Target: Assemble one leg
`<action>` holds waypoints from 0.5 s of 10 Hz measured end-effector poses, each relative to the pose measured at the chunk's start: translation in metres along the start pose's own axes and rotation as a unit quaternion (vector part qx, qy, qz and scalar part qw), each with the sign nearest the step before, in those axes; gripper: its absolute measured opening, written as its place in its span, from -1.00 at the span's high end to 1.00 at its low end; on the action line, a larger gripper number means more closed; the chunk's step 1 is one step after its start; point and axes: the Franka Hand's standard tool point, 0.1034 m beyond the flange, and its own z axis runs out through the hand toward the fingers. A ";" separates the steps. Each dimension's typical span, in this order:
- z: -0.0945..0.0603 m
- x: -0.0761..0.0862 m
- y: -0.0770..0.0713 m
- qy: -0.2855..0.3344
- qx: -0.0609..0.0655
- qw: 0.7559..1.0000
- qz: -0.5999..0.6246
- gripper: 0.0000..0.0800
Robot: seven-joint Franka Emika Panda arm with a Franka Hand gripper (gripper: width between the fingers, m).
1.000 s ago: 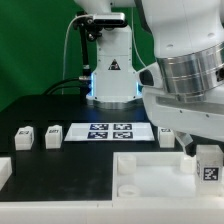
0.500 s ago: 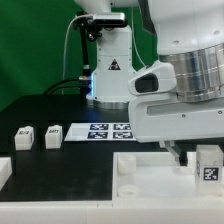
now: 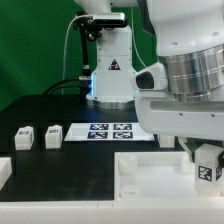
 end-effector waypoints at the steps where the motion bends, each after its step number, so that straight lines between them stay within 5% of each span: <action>1: -0.002 0.003 0.000 -0.004 0.003 0.999 0.054 0.26; 4: -0.003 0.010 0.006 -0.039 0.037 0.958 0.282 0.26; 5: -0.002 0.010 0.007 -0.041 0.037 0.946 0.319 0.26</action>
Offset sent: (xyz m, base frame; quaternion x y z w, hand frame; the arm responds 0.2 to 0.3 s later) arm 0.0178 -0.0224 0.0004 0.1048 -0.0269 0.4118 0.9048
